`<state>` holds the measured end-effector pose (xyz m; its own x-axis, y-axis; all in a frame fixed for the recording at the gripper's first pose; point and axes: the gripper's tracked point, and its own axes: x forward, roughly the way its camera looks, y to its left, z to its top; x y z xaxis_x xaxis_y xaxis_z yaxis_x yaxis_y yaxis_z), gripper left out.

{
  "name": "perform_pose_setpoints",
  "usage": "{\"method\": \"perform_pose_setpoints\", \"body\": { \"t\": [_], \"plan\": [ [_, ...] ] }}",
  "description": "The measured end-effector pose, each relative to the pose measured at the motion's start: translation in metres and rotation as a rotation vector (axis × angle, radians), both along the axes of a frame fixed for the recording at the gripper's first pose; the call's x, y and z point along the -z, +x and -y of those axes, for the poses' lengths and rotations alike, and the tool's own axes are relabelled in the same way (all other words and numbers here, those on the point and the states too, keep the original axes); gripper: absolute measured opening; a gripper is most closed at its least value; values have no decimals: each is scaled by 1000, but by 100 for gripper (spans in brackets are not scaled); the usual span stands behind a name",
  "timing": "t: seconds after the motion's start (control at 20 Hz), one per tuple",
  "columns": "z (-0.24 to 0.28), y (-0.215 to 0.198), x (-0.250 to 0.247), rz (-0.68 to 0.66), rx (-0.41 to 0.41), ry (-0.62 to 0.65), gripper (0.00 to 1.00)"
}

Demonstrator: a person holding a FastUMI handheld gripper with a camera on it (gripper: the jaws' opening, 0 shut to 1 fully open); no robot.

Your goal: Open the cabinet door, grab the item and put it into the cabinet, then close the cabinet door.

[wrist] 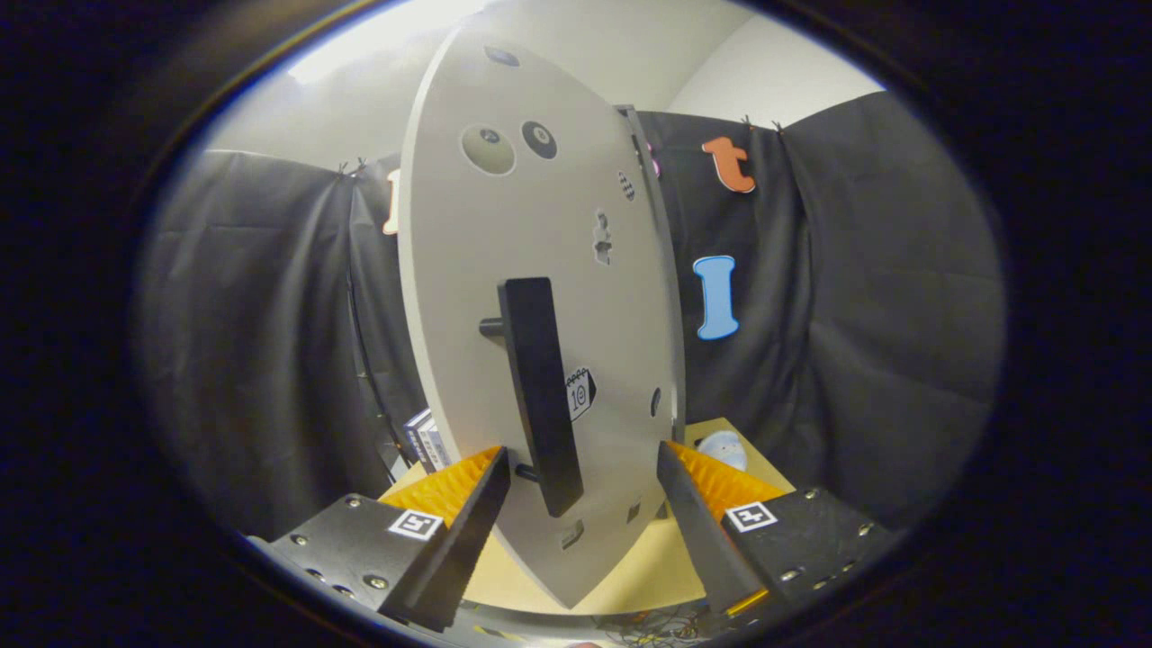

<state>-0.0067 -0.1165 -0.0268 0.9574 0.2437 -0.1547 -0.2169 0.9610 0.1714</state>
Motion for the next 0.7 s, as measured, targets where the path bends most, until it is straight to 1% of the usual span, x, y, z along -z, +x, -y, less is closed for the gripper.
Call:
{"method": "perform_pose_setpoints", "body": {
  "t": [0.15,0.25,0.5,0.7],
  "plan": [
    [-19,13,2,-6,-43,18,98],
    [-34,24,9,-26,-65,6,98],
    [-84,55,8,-20,-132,18,100],
    [-108,79,9,-6,-171,5,100]
  ]
}}
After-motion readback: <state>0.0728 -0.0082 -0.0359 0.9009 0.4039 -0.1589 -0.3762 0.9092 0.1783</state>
